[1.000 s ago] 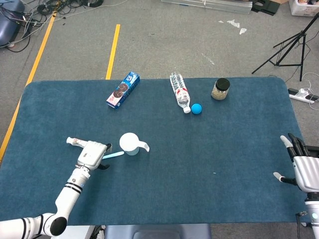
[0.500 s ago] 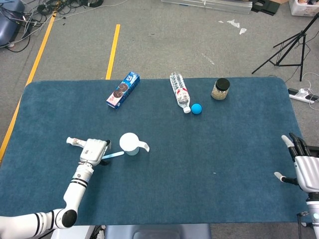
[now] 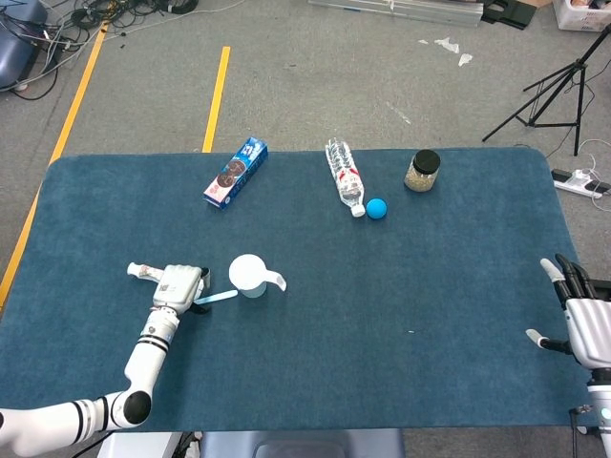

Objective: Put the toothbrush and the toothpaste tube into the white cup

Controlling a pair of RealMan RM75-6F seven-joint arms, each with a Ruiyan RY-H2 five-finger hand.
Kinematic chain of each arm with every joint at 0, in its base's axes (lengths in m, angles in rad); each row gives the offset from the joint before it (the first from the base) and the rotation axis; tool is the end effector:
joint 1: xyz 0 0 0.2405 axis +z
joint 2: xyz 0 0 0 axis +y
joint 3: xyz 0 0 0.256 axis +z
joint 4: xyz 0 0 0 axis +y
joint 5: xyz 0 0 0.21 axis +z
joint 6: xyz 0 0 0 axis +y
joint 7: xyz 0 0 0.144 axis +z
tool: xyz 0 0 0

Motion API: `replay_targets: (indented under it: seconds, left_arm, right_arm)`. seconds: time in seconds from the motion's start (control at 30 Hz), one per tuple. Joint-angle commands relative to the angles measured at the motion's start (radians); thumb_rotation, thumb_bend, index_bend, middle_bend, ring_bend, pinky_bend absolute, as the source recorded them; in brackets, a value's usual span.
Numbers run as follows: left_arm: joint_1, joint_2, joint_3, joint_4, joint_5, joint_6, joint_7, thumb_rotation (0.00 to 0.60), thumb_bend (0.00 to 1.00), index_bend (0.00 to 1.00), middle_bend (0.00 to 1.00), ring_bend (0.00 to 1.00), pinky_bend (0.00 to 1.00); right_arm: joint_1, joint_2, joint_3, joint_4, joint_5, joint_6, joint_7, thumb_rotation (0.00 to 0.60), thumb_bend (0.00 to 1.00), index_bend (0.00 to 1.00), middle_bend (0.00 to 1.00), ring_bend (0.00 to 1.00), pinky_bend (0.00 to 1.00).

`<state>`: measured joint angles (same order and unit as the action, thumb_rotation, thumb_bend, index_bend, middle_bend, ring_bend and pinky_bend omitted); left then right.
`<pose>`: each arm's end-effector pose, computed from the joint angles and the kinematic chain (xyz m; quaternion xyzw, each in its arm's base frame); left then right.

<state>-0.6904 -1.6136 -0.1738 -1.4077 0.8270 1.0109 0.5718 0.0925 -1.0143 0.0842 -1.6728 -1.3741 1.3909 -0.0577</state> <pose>-0.2016 0.3416 -0.0254 -0.7014 -0.4245 -0.2681 0.5060 -0.3231 -0.1891 0.1867 0.5856 -0.4007 0.3273 0.6241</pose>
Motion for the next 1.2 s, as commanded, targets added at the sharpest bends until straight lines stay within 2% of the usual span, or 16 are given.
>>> replay_targets:
  seconds: [0.03, 0.5, 0.77, 1.2]
  left_arm:
    - [0.002, -0.005, -0.006, 0.015, 0.005, -0.012, -0.033, 0.600, 0.04, 0.51, 1.00, 1.00, 1.00]
    - [0.000, -0.031, -0.001, 0.050, 0.010, -0.026, -0.075, 0.600, 0.12, 0.54, 1.00, 1.00, 1.00]
    - [-0.003, -0.041, 0.000, 0.068, 0.001, -0.031, -0.074, 0.600, 0.26, 0.55, 1.00, 1.00, 1.00]
    - [-0.005, -0.036, 0.009, 0.063, -0.009, -0.040, -0.064, 0.600, 0.28, 0.54, 1.00, 1.00, 1.00]
  right_arm:
    - [0.000, 0.000, 0.001, 0.000, 0.002, -0.001, 0.001, 0.600, 0.00, 0.03, 0.03, 0.06, 0.50]
    - [0.002, 0.000, 0.002, 0.001, 0.007, -0.006, 0.001, 0.600, 0.00, 0.03, 0.03, 0.06, 0.50]
    - [0.001, 0.001, 0.003, 0.001, 0.007, -0.005, 0.005, 0.600, 0.00, 0.03, 0.03, 0.06, 0.50]
    - [0.003, 0.000, 0.004, 0.003, 0.012, -0.010, 0.005, 0.600, 0.00, 0.03, 0.03, 0.06, 0.50]
